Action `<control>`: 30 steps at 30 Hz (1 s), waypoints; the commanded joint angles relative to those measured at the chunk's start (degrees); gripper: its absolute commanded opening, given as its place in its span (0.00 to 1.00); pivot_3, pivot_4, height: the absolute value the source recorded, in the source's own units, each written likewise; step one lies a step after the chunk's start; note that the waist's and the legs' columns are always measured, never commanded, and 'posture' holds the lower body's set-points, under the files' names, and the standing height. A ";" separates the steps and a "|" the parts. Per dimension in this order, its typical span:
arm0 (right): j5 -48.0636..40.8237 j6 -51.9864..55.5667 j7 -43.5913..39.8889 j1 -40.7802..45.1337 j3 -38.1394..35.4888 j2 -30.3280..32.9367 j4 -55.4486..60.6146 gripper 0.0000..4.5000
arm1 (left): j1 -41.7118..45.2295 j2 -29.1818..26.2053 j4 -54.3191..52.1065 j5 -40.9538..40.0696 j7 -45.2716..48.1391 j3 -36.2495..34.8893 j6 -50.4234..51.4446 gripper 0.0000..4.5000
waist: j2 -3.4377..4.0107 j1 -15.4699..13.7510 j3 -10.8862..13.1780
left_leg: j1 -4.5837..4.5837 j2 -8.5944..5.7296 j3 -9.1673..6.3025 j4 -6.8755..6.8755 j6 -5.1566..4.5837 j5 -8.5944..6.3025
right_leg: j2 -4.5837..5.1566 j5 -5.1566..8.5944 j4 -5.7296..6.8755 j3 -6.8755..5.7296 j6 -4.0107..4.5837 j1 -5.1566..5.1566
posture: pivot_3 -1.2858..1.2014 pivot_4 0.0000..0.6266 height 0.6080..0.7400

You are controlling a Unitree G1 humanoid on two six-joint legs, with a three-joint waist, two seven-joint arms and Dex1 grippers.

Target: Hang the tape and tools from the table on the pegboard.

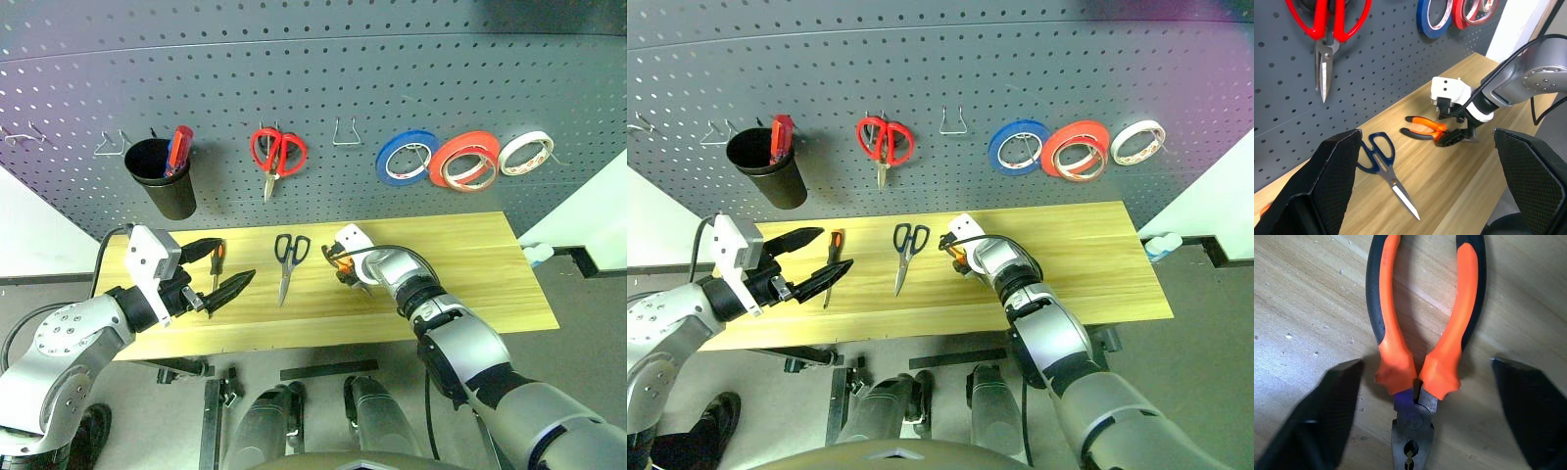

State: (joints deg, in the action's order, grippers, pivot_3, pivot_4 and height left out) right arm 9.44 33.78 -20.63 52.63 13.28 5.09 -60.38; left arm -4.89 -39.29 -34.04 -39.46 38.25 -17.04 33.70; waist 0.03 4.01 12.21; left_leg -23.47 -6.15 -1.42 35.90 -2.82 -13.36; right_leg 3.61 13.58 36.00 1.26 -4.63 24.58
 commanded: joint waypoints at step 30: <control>-8.00 -6.67 -17.61 -3.37 -7.96 8.68 6.27 0.46 | 1.56 -0.64 0.84 -0.26 0.92 -1.80 -1.47 1.00 | -0.04 -0.06 0.42 | -0.03 0.00 -0.01 -0.28 0.01 0.00 | 0.00 -0.09 -0.39 -0.03 -0.17 -0.02 | 0.49 0.33 1.00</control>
State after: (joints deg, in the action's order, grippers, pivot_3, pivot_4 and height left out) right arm 3.26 29.28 -34.96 50.47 6.18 13.05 -58.43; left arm -4.08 -39.32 -33.16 -39.68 38.74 -17.82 33.32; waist -0.01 3.95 12.64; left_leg -23.50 -6.15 -1.44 35.58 -2.81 -13.36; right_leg 3.61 13.49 35.57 1.23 -4.80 24.56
